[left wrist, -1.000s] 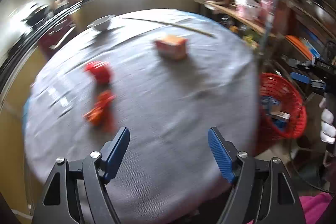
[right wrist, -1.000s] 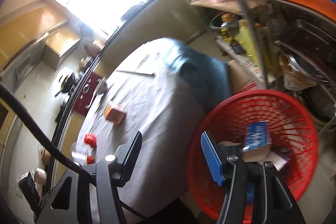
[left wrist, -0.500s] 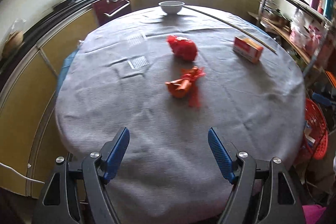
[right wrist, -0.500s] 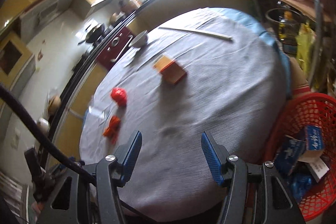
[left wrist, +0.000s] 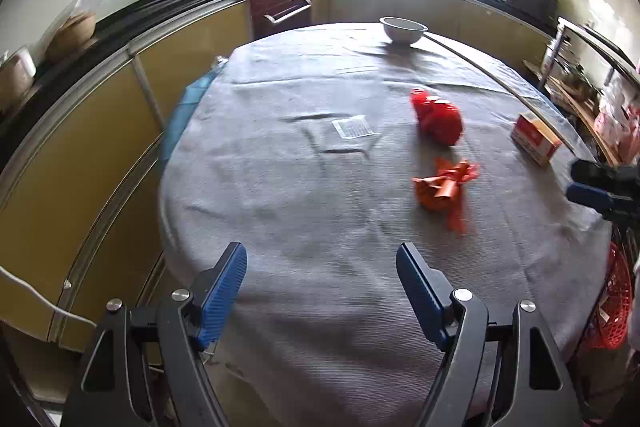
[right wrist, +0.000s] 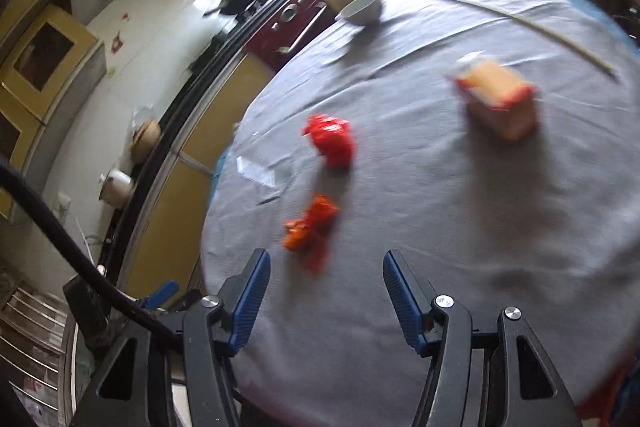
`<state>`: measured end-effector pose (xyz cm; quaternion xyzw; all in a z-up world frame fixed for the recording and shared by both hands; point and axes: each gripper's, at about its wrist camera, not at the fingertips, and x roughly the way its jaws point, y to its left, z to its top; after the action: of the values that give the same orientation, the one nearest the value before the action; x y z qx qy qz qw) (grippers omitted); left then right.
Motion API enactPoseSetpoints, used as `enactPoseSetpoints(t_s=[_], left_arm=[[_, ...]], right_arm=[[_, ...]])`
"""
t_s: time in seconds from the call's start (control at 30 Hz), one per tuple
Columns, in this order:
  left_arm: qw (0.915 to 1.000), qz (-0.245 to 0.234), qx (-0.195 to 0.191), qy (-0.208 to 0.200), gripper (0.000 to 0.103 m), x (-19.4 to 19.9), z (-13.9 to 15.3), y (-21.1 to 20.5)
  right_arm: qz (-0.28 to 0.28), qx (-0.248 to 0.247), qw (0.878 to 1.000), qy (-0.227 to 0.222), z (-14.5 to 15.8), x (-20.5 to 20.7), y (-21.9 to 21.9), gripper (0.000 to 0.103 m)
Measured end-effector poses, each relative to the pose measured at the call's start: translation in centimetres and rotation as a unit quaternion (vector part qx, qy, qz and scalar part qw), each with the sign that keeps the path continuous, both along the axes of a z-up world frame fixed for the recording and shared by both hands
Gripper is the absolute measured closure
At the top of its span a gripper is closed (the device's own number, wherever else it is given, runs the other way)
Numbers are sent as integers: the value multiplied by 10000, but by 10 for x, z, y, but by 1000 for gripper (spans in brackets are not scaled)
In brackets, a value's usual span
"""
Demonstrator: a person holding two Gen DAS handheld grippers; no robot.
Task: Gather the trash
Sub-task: 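Move the right tool to the orange mesh bundle and grasp it, then grasp the clear plastic tray with the left tool while the right tool lifts the bundle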
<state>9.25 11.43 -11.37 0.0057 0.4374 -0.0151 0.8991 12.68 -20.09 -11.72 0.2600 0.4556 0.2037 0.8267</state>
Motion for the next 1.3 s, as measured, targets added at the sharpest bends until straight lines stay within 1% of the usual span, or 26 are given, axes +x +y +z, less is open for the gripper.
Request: enactPoseSetpoints(t_s=[0.07, 0.17, 0.33, 0.4, 0.47, 0.53, 0.6, 0.67, 0.7, 0.73, 0.77, 0.83, 0.93, 1.03, 1.13, 1.23, 1.3], left_arm=[[9999, 107, -42, 10, 25, -2, -2, 10], [9996, 249, -136, 10, 25, -4, -3, 23], [9989, 389, -261, 18, 25, -5, -7, 40], [9987, 402, -298, 20, 25, -4, -8, 43], [9986, 414, -328, 18, 25, -3, -9, 45], [9985, 414, -362, 3, 25, -2, -8, 48], [9983, 439, -373, -18, 25, 0, -7, 50], [9980, 476, -410, -47, 25, 2, -4, 53], [9978, 499, -424, -59, 25, 4, -2, 54], [9976, 527, -433, -75, 25, 7, 0, 56], [9975, 548, -444, -96, 25, 9, 2, 58], [9970, 588, -489, -134, 25, 15, 7, 60], [9963, 616, -585, -109, 25, 31, 14, 60], [9961, 604, -642, -82, 25, 51, 19, 56], [9960, 528, -717, -43, 24, 78, 24, 44], [9949, 369, -936, 73, 22, 112, 26, 23], [9938, 293, -1049, 236, 21, 134, 22, 8]], right_arm=[[143, -90, 9999, 2, -1, 14, 22, 40], [266, -240, 9991, 228, -11, 38, 54, 40], [161, -270, 9970, 704, -36, 63, 76, 40], [97, -260, 9962, 824, -43, 70, 82, 40], [18, -424, 9947, 936, -50, 77, 89, 40], [1, -485, 9931, 1069, -57, 85, 98, 41], [-11, -674, 9915, 1114, -61, 92, 107, 41], [-15, -936, 9896, 1094, -64, 97, 118, 42], [-17, -1099, 9889, 1004, -62, 98, 122, 49], [80, -1341, 9865, 932, -62, 100, 130, 61], [159, -1487, 9848, 885, -62, 101, 137, 62], [331, -1919, 9787, 655, -61, 99, 149, 63], [551, -2270, 9717, 347, -63, 91, 156, 66], [645, -2328, 9701, 246, -63, 84, 150, 68], [639, -2338, 9699, 215, -64, 76, 136, 68], [606, -2263, 9719, 237, -63, 68, 119, 69], [595, -2249, 9723, 241, -60, 59, 103, 69]])
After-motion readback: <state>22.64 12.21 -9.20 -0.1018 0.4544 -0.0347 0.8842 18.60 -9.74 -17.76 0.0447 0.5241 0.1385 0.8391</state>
